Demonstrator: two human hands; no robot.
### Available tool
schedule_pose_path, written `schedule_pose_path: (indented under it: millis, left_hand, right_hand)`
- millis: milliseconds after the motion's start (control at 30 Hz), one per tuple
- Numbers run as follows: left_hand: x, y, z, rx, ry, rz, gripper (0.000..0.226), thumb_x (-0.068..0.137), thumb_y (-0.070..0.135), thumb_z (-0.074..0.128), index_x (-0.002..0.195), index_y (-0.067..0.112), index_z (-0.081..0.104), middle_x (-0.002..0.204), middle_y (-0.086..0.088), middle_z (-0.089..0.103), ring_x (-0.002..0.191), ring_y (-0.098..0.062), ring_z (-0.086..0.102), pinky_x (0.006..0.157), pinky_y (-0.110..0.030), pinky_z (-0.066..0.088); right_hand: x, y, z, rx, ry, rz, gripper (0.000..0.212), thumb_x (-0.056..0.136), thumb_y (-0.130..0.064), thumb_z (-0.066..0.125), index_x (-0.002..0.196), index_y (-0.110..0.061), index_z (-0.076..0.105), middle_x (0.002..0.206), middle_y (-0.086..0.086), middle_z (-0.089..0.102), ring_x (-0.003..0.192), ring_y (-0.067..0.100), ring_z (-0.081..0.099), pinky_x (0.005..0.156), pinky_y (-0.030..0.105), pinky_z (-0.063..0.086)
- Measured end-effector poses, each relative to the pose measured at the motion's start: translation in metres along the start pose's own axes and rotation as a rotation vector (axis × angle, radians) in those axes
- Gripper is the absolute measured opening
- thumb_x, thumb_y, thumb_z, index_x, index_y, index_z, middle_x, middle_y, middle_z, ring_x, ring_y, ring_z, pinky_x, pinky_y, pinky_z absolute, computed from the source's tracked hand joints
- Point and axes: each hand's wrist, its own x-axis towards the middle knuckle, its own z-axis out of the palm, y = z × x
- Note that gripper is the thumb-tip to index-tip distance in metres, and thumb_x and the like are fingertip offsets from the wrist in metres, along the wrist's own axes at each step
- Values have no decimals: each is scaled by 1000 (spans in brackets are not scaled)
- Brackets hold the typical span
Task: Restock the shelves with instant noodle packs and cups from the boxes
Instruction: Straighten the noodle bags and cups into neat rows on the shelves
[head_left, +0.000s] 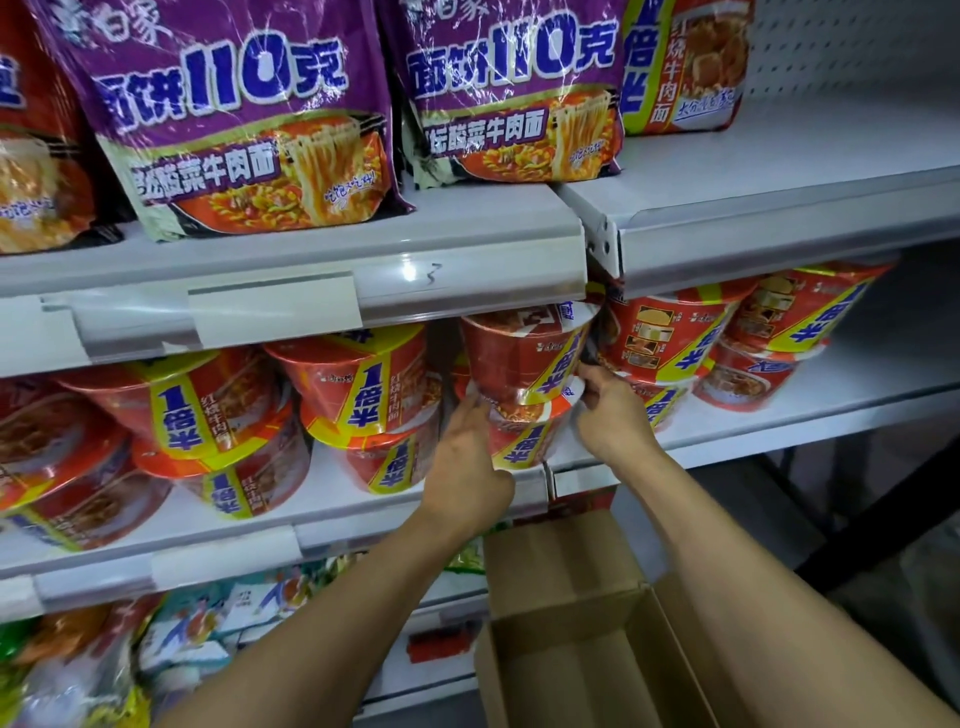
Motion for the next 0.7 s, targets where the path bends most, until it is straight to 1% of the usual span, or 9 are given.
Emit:
schedule_pose_path:
  millis: [100,200,267,300,333,400,500,600,700]
  left_hand:
    - [2,0,-4,10,-29,-19,78,82,-2,62,149,15,26,158,2,21,143,-15,23,106,-16,19]
    - [3,1,-11,-40,2,-50,75,80,0,65,145,18,33,147,0,40,135,-19,38,105,-23,30]
    - [9,1,-14,-94,68,-30,73,78,10,68,142,19,36,138,-2,49,128,-23,46,109,-36,38]
    - [13,2,-14,-136,85,-18,71,78,14,69,141,20,36,136,-3,51,125,-23,49,106,-41,42]
    - [15,6,-15,-171,83,-23,72,79,15,70,141,20,34,136,-4,51,124,-23,49,105,-43,43]
    - [19,13,-18,-234,57,-44,76,82,16,70,144,19,27,139,-7,48,127,-25,47,107,-44,40]
    - [21,12,-17,-273,28,-50,82,85,24,68,147,21,16,145,-7,41,131,-28,43,109,-45,37]
    - [21,8,-17,-278,32,-72,87,83,21,70,149,23,12,147,-5,39,134,-27,39,108,-40,35]
    - [22,7,-18,-285,37,-69,86,85,20,67,149,23,10,146,-5,39,134,-27,39,108,-40,35]
  right_hand:
    - [-2,-1,-1,0,-20,-1,39,94,-7,52,132,-15,53,129,5,60,117,26,54,87,26,40]
    - [-4,-2,-1,0,32,-40,37,91,-4,53,128,-13,56,123,6,62,113,27,55,83,25,40]
    - [-3,-5,-2,26,93,-76,41,87,-1,55,126,-14,55,123,7,61,114,27,56,88,30,45]
    - [-3,-9,-2,47,102,-86,44,86,0,56,127,-15,53,124,7,60,116,26,55,92,34,46]
    - [-2,-13,-3,71,94,-88,46,86,0,56,129,-15,50,126,7,58,118,25,54,97,37,46]
    - [-1,-21,-5,118,54,-65,49,88,1,55,133,-15,44,130,6,56,121,22,52,103,41,42]
    - [1,-26,-4,159,30,-36,50,89,2,52,134,-17,40,131,5,56,123,22,51,105,45,43]
    - [0,-26,0,182,36,-16,53,88,2,55,135,-17,37,130,6,54,123,23,51,103,46,44]
    - [-3,-25,4,202,31,-16,60,84,2,61,136,-15,35,130,7,54,121,23,52,102,47,45]
